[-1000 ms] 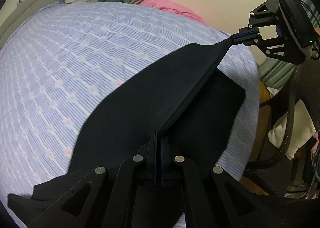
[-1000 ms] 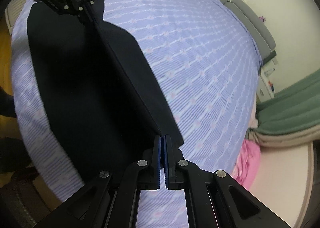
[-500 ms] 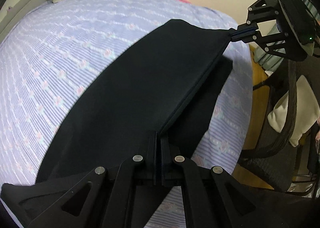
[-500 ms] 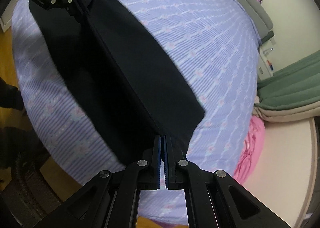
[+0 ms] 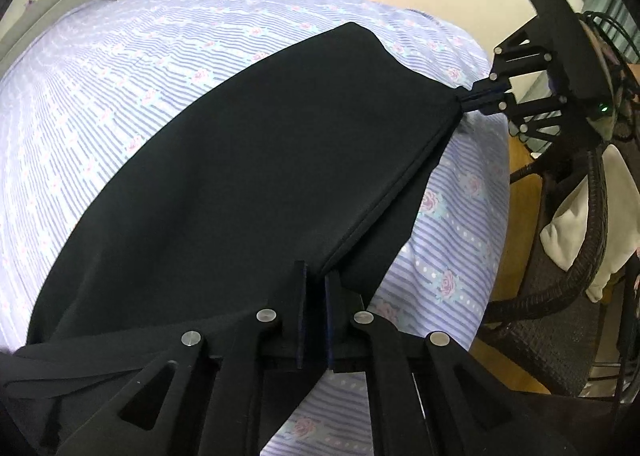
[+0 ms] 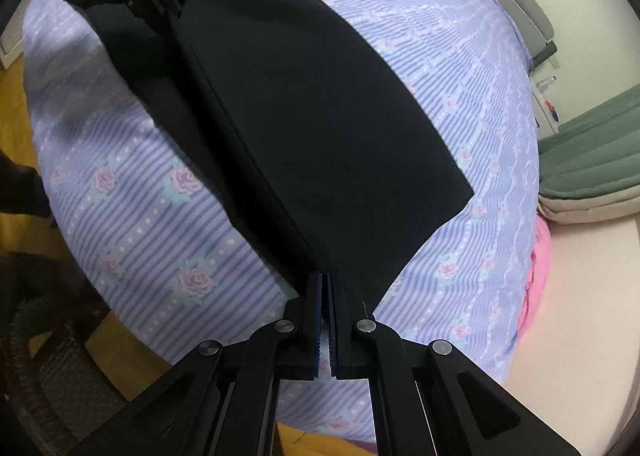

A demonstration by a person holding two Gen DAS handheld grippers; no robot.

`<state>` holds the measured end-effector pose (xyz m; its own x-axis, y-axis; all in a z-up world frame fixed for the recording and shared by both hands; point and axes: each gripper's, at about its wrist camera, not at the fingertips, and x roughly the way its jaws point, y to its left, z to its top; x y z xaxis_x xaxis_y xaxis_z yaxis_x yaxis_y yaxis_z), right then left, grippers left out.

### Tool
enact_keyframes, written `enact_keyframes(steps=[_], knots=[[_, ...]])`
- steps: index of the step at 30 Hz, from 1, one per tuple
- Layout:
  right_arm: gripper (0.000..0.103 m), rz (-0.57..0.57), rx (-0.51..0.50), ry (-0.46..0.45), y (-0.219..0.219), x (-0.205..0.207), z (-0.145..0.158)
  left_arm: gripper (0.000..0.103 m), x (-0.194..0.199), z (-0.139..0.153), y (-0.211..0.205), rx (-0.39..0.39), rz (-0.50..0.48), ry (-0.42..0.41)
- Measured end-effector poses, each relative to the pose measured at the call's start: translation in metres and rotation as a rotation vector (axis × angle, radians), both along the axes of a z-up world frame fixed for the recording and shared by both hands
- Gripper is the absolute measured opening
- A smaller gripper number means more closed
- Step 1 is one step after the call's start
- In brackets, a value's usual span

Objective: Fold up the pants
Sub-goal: 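Lift the trouser legs with both grippers and fold them toward the waistband, then open both grippers to release the folded legs onto the trousers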

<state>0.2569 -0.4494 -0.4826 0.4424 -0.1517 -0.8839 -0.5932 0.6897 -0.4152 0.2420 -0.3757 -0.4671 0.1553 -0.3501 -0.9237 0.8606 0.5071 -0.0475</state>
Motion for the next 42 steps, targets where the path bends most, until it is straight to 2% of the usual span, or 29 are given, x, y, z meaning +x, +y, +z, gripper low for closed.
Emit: enact_keyframes(steps=[6, 12, 16, 21, 23, 26, 28, 30, 33, 37, 39, 42], knots=[[0.003, 0.057, -0.087, 0.008, 0.006, -0.007, -0.023, 0.009, -0.011, -0.014, 0.001, 0.014, -0.009, -0.015], [0.003, 0.01, -0.12, 0.0, -0.006, -0.004, -0.031, 0.009, -0.021, -0.019, -0.01, 0.012, -0.01, -0.001], [0.003, 0.007, -0.132, 0.027, -0.009, -0.002, -0.037, 0.021, -0.032, -0.024, -0.016, 0.018, -0.024, -0.008], [0.004, 0.016, -0.127, 0.024, -0.008, 0.0, -0.035, 0.021, -0.025, -0.021, -0.011, -0.004, 0.005, 0.007], [0.006, 0.021, -0.132, 0.018, -0.003, -0.005, -0.035, 0.023, -0.024, -0.015, -0.009, -0.011, 0.001, -0.001], [0.016, 0.012, -0.119, 0.012, -0.001, -0.009, -0.029, 0.034, -0.025, -0.002, -0.004, -0.032, -0.002, -0.007], [0.034, -0.001, -0.108, -0.005, -0.001, -0.013, -0.021, 0.05, -0.026, 0.011, 0.002, -0.048, 0.005, -0.01], [0.041, -0.017, -0.095, -0.026, 0.001, -0.017, -0.008, 0.052, -0.027, 0.022, 0.006, -0.054, 0.005, -0.015], [0.041, -0.034, -0.084, -0.074, 0.005, -0.021, 0.016, 0.052, -0.026, 0.045, 0.014, -0.061, 0.01, -0.036], [0.041, -0.1, 0.006, -0.165, 0.018, -0.004, 0.069, 0.053, -0.005, 0.08, 0.037, -0.073, 0.056, -0.068], [0.041, -0.115, 0.066, -0.197, 0.028, 0.008, 0.092, 0.053, 0.013, 0.099, 0.057, -0.079, 0.098, -0.096], [0.043, -0.099, 0.153, -0.222, 0.051, 0.034, 0.118, 0.059, 0.05, 0.123, 0.1, -0.081, 0.165, -0.147]])
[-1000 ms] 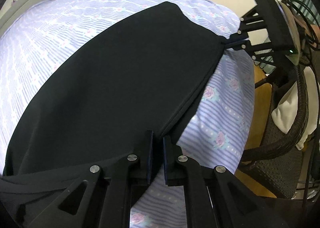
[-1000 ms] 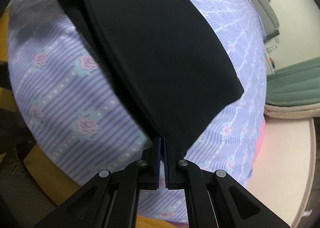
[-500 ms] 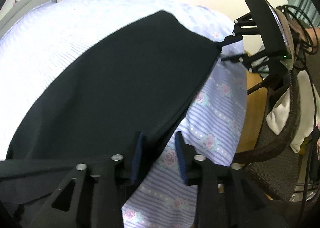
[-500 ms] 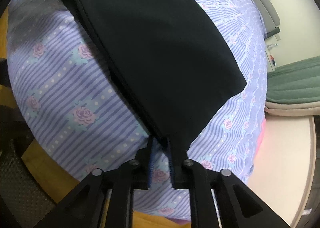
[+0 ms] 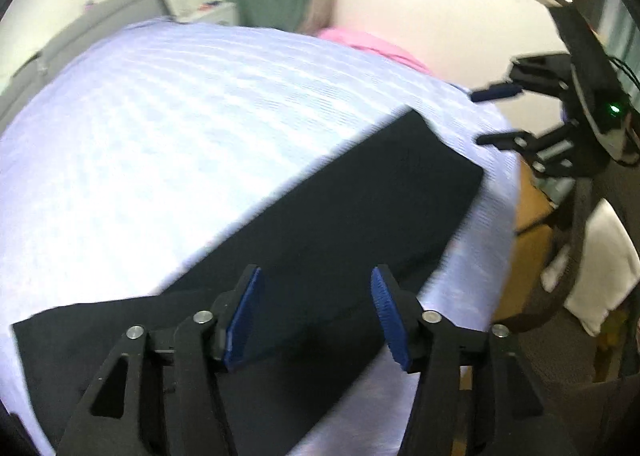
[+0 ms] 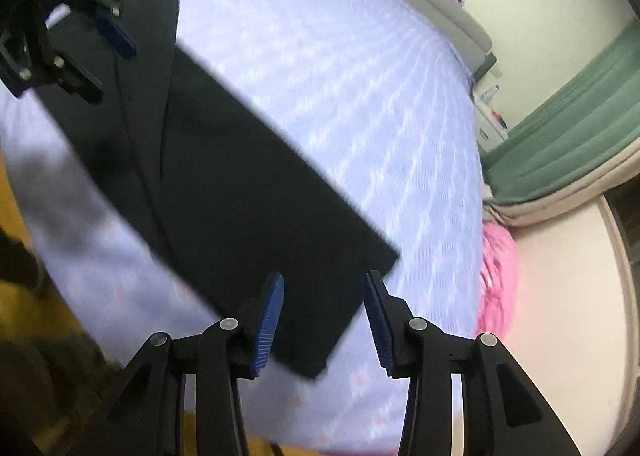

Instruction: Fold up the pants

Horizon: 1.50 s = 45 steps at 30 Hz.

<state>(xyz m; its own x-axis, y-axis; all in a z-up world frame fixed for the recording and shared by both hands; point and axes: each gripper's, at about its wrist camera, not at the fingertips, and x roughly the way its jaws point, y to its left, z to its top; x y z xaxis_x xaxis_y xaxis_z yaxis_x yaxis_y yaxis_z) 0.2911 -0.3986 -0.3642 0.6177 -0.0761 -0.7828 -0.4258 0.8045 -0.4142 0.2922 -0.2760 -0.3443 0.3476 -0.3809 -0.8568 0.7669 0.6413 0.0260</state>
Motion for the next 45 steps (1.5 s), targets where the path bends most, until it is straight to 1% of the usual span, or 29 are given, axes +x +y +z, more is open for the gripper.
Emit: enact_keyframes(steps=[2, 4, 5, 6, 8, 9, 10, 11, 13, 15, 17, 20, 21, 22, 23, 25, 28, 32, 34, 37, 38, 39, 40, 41, 45], knots=[[0.043, 0.046, 0.063, -0.021, 0.023, 0.025, 0.015, 0.059, 0.027, 0.011, 0.033, 0.009, 0.041, -0.038], [0.043, 0.087, 0.121, -0.029, 0.042, 0.048, 0.024, 0.059, 0.052, 0.018, 0.068, 0.019, 0.079, -0.075], [0.043, 0.128, 0.163, -0.026, 0.062, 0.066, 0.03, 0.059, 0.065, 0.021, 0.088, 0.024, 0.097, -0.089], [0.043, 0.163, 0.184, -0.024, 0.082, 0.081, 0.032, 0.059, 0.076, 0.023, 0.108, 0.031, 0.113, -0.102], [0.043, 0.227, 0.204, -0.033, 0.12, 0.108, 0.035, 0.059, 0.096, 0.025, 0.146, 0.047, 0.139, -0.124], [0.043, 0.269, 0.216, -0.035, 0.146, 0.126, 0.037, 0.059, 0.107, 0.024, 0.17, 0.059, 0.159, -0.136], [0.043, 0.29, 0.222, -0.036, 0.162, 0.135, 0.037, 0.059, 0.114, 0.022, 0.187, 0.069, 0.174, -0.143], [0.043, 0.321, 0.233, -0.04, 0.193, 0.156, 0.038, 0.059, 0.124, 0.019, 0.21, 0.081, 0.193, -0.143], [0.043, 0.352, 0.26, -0.025, 0.241, 0.186, 0.034, 0.059, 0.143, 0.012, 0.256, 0.093, 0.225, -0.125], [0.043, 0.363, 0.293, 0.013, 0.289, 0.215, 0.028, 0.059, 0.167, 0.002, 0.304, 0.112, 0.253, -0.098], [0.043, 0.367, 0.315, 0.058, 0.327, 0.245, 0.019, 0.059, 0.19, -0.007, 0.347, 0.114, 0.273, -0.077], [0.043, 0.353, 0.308, 0.114, 0.375, 0.283, -0.003, 0.059, 0.227, -0.021, 0.401, 0.129, 0.252, -0.051], [0.043, 0.337, 0.309, 0.155, 0.392, 0.298, -0.012, 0.059, 0.239, -0.026, 0.414, 0.139, 0.234, -0.043], [0.043, 0.323, 0.312, 0.187, 0.399, 0.304, -0.018, 0.059, 0.252, -0.032, 0.426, 0.142, 0.212, -0.031], [0.043, 0.302, 0.32, 0.227, 0.412, 0.317, -0.028, 0.059, 0.262, -0.039, 0.436, 0.136, 0.199, -0.012], [0.043, 0.276, 0.332, 0.277, 0.428, 0.332, -0.044, 0.059, 0.288, -0.051, 0.452, 0.112, 0.182, 0.032], [0.043, 0.264, 0.318, 0.338, 0.45, 0.348, -0.063, 0.059, 0.319, -0.068, 0.457, 0.086, 0.147, 0.096], [0.043, 0.248, 0.292, 0.397, 0.465, 0.364, -0.081, 0.059, 0.345, -0.086, 0.458, 0.059, 0.082, 0.176], [0.043, 0.237, 0.297, 0.423, 0.465, 0.368, -0.085, 0.059, 0.352, -0.096, 0.458, 0.057, 0.057, 0.226], [0.043, 0.218, 0.308, 0.465, 0.461, 0.37, -0.09, 0.057, 0.356, -0.104, 0.455, 0.051, 0.026, 0.282], [0.043, 0.215, 0.31, 0.483, 0.46, 0.371, -0.092, 0.055, 0.357, -0.105, 0.453, 0.045, 0.01, 0.301], [0.043, 0.215, 0.307, 0.497, 0.46, 0.373, -0.095, 0.045, 0.357, -0.106, 0.452, 0.041, 0.0, 0.314], [0.043, 0.218, 0.303, 0.515, 0.459, 0.372, -0.099, 0.044, 0.356, -0.107, 0.45, 0.046, -0.011, 0.325], [0.043, 0.221, 0.306, 0.531, 0.459, 0.373, -0.1, 0.044, 0.357, -0.108, 0.446, 0.054, -0.021, 0.324], [0.043, 0.227, 0.307, 0.6, 0.46, 0.373, -0.115, 0.038, 0.356, -0.104, 0.445, 0.071, -0.044, 0.323]])
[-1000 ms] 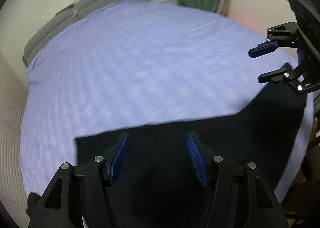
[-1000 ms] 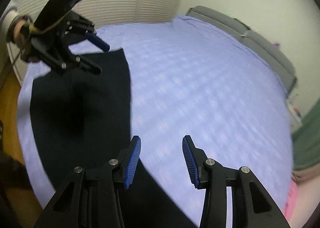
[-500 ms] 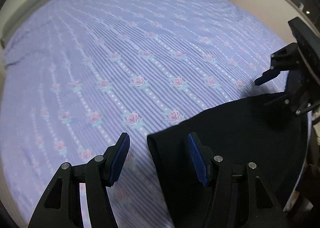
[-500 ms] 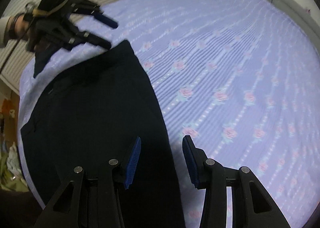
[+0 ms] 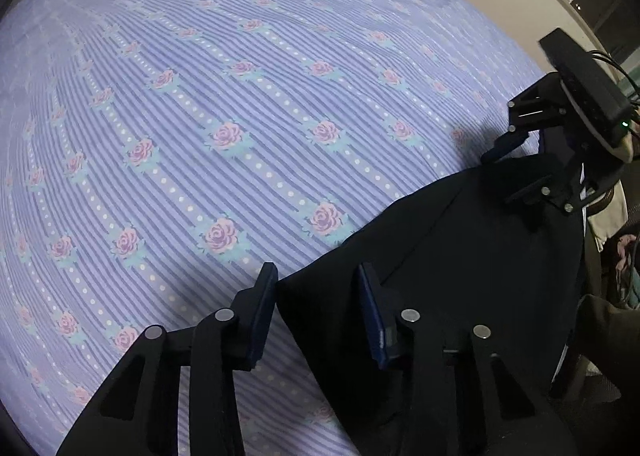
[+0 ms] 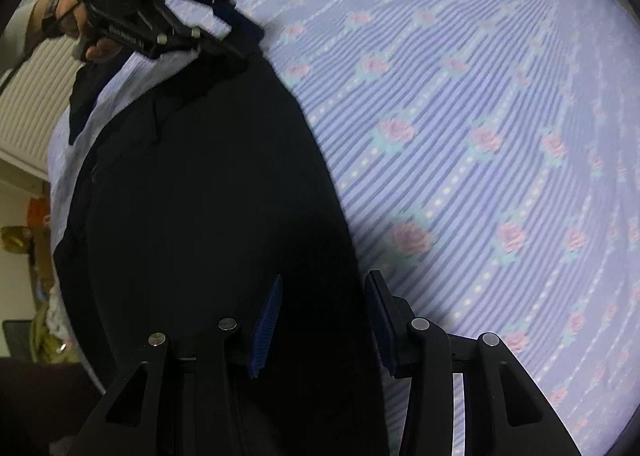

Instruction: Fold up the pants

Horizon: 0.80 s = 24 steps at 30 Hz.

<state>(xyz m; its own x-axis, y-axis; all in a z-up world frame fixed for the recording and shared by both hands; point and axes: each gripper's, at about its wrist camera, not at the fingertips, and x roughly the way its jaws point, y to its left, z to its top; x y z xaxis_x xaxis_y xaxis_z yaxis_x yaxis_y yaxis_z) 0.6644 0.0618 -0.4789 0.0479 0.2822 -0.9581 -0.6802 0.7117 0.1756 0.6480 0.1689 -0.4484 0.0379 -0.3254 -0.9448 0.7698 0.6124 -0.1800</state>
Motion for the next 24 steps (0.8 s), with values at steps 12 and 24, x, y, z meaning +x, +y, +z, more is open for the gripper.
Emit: enact_keyframes(steps=[12, 24], knots=[[0.009, -0.016, 0.009, -0.036, -0.005, -0.008, 0.014, 0.011, -0.032, 0.041, 0.006, 0.001, -0.065, -0.129], [0.007, 0.037, -0.05, -0.372, 0.028, -0.09, 0.104, 0.01, -0.103, 0.112, 0.031, -0.038, 0.005, -0.314]])
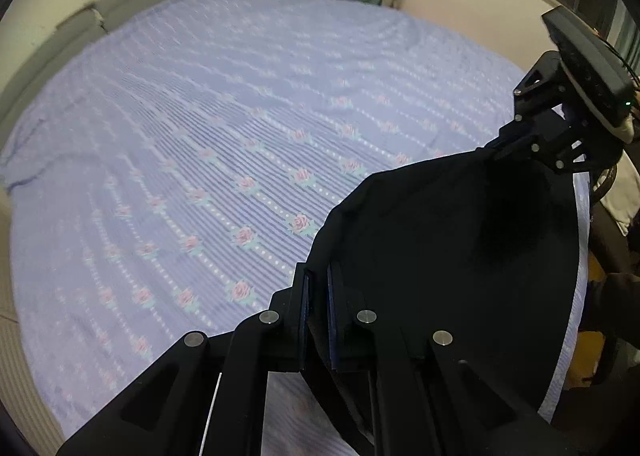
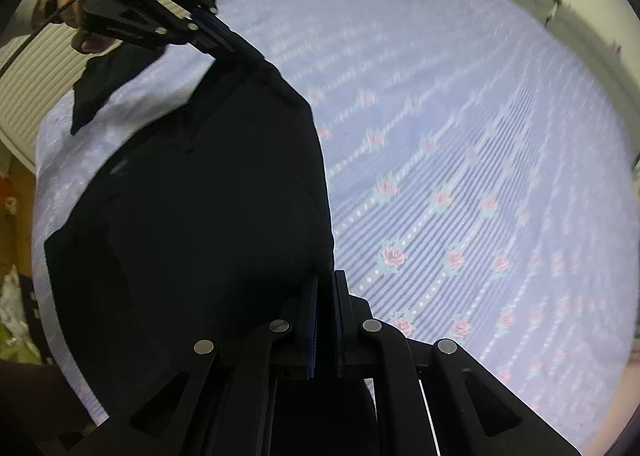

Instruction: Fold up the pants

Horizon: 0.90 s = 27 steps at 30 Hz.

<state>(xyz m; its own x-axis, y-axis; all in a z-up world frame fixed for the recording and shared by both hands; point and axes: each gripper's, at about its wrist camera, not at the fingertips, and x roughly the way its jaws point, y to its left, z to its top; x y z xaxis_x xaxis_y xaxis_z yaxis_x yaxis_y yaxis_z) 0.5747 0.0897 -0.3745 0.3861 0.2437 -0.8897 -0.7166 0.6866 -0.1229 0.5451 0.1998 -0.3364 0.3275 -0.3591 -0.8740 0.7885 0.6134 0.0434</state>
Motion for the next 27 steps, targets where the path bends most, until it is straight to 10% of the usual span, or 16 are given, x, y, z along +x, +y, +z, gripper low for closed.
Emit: enact_keyframes(steps=[11, 27], knots=[[0.007, 0.038, -0.012, -0.223, 0.046, -0.137, 0.062, 0.01, -0.151, 0.057, 0.04, -0.052, -0.007, -0.136], [0.007, 0.195, -0.049, -0.094, 0.081, -0.255, -0.004, 0.011, -0.283, -0.02, 0.076, -0.003, -0.037, -0.013]])
